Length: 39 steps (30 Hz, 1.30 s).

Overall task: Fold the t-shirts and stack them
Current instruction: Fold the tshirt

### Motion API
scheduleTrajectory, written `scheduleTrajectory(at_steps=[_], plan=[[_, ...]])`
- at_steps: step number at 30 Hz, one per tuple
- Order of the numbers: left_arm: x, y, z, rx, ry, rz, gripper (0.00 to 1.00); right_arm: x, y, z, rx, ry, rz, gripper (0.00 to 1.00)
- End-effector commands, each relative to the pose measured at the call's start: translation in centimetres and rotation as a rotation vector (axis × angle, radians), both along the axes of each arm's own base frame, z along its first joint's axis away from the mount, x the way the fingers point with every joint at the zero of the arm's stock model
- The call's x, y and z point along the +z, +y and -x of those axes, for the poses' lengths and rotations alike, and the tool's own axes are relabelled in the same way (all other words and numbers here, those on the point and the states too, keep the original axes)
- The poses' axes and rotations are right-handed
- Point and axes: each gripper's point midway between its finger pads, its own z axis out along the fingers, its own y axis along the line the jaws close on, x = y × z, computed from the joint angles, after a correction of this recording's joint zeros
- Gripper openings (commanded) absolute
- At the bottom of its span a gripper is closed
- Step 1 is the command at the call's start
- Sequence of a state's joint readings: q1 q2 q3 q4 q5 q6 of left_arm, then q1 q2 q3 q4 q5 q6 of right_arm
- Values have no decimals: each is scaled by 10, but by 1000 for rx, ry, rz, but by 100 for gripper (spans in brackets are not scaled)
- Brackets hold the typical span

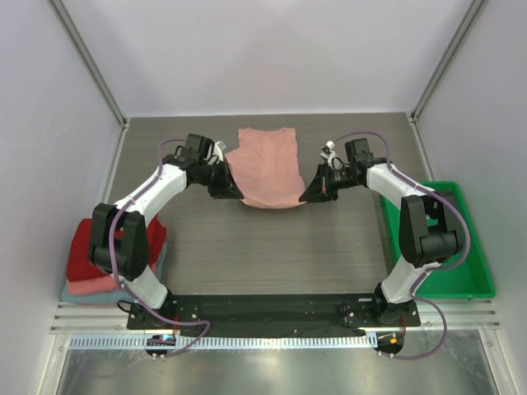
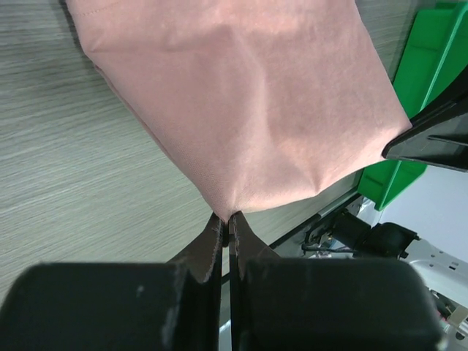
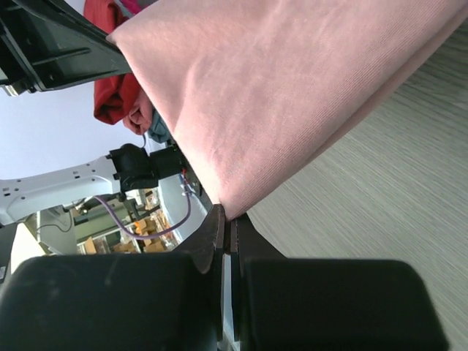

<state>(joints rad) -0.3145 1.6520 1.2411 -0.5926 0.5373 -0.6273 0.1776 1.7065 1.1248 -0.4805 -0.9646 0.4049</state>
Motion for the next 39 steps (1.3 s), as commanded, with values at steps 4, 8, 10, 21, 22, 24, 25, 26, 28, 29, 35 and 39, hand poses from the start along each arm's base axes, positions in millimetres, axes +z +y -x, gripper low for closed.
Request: scheduleTrajectory(at_steps=[4, 8, 10, 21, 22, 24, 25, 26, 28, 29, 35, 39], plan=[[20, 21, -33, 68, -104, -13, 0, 18, 2, -50, 7, -155, 21, 2], [36, 33, -78, 110, -195, -16, 0, 42, 7, -98, 1, -267, 12, 1], [45, 34, -112, 116, -259, -10, 0, 48, 8, -115, 5, -315, 10, 1], [16, 9, -278, 88, -491, 40, 0, 2, 28, -269, -54, -526, 13, 2], [29, 10, -298, 110, -555, 47, 0, -3, 29, -284, -66, -561, 14, 3], [-1, 11, -327, 132, -591, 39, 0, 23, 29, -320, -114, -706, 10, 6], [11, 15, -343, 156, -662, 36, 0, -1, 27, -340, -145, -737, 15, 10], [10, 23, -357, 201, -704, 9, 16, 18, 24, -356, -190, -811, 17, 16], [24, 27, -378, 217, -846, 0, 46, 17, 17, -376, -271, -867, 74, 43], [33, 32, -385, 224, -904, -41, 63, 22, 17, -377, -275, -887, 96, 48], [70, 55, -364, 233, -919, -160, 71, 80, 27, -338, -197, -944, 168, 68], [39, 63, -334, 200, -770, -171, 71, 107, 33, -313, -135, -995, 182, 68]])
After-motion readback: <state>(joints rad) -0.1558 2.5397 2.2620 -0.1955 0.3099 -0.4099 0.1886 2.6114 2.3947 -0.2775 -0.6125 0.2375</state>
